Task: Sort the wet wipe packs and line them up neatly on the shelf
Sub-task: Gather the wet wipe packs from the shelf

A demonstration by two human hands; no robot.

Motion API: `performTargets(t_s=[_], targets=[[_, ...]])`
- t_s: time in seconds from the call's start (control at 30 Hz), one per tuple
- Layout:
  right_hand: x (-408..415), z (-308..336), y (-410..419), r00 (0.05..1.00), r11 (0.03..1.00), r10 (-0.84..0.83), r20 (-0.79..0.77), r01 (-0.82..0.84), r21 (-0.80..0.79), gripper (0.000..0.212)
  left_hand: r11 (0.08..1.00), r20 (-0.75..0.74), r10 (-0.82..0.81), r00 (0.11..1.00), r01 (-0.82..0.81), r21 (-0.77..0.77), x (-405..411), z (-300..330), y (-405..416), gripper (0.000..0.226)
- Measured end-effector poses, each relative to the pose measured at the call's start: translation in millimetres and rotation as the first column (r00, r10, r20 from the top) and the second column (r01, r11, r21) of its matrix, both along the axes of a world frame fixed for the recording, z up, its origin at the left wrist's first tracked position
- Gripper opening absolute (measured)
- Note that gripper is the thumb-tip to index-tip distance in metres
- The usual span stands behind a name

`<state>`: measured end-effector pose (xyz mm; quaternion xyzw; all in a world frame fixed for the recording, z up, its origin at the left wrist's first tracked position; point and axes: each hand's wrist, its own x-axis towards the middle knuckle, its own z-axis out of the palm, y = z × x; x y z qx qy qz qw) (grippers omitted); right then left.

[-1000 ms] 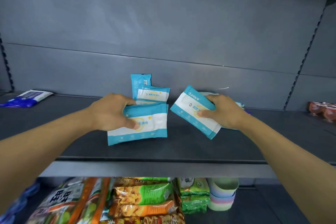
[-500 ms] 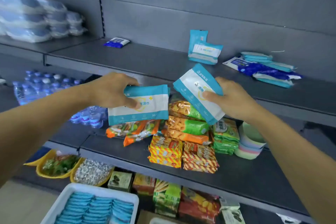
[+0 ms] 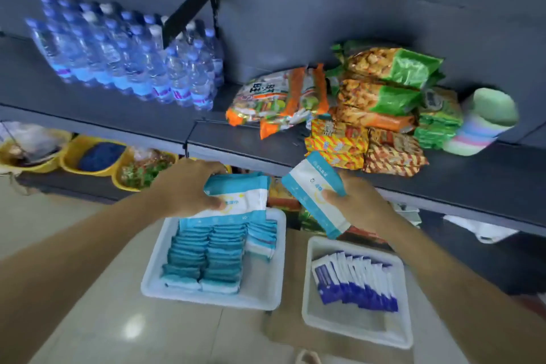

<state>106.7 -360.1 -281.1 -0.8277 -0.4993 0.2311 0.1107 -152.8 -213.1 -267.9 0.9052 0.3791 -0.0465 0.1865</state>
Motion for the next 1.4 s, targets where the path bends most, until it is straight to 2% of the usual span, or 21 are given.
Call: performTargets(t_s=[0.13,0.23,0.3,0.47,0.57,0.77,0.83,0.97,1.07,1.2,1.33,1.4], targets=[[-39,-96,-7,0.997,0.986,-0.045,0.058,0.054,-0.156,0.035,0.994,-0.051,0.04,0.998,-0.045,-0.104,-37,-78,0,0.036],[-60,-163,-9,0.995,0.966,-0.067,0.071,0.083,-0.243,0.038,0.992,-0.131,0.067,0.989,-0.08,-0.098,-47,-135,0,0.051],[-68,-204,-4,0.993,0.957,-0.09,0.083,0.109,-0.27,0.04,0.99,-0.153,0.091,0.984,-0.106,-0.093,-49,-173,3,0.058],[-78,-307,19,0.991,0.947,-0.101,0.092,0.124,-0.295,0.033,0.985,-0.132,0.13,0.983,-0.143,-0.096,-41,-260,12,0.055],[-83,-364,36,0.991,0.937,-0.081,0.103,0.111,-0.331,0.031,0.986,-0.145,0.127,0.981,-0.14,-0.088,-36,-309,17,0.056],[-92,-442,60,0.987,0.903,0.051,0.154,0.02,-0.429,0.049,0.991,-0.167,0.092,0.982,-0.106,-0.076,-36,-378,22,0.058],[-92,-463,67,0.965,0.906,0.15,0.213,-0.048,-0.421,0.045,0.992,-0.153,0.086,0.984,-0.099,-0.083,-36,-391,25,0.057],[-83,-491,77,0.842,0.962,0.26,0.473,-0.184,-0.2,0.029,0.992,-0.151,0.063,0.986,-0.079,-0.098,-38,-407,28,0.057],[-71,-497,83,0.746,0.944,0.328,0.58,-0.23,-0.237,0.026,0.989,-0.153,0.059,0.987,-0.079,-0.127,-37,-413,27,0.057],[-59,-490,83,0.701,0.899,0.426,0.572,-0.258,-0.353,0.043,0.982,-0.144,0.037,0.989,-0.062,-0.177,-31,-415,21,0.056],[-39,-466,81,0.64,0.892,0.453,0.621,-0.314,-0.326,0.039,0.982,-0.15,-0.014,0.989,-0.015,-0.189,-9,-411,12,0.055],[-26,-453,77,0.64,0.902,0.431,0.637,-0.329,-0.28,0.036,0.982,-0.173,-0.043,0.984,0.01,-0.189,5,-411,7,0.054]])
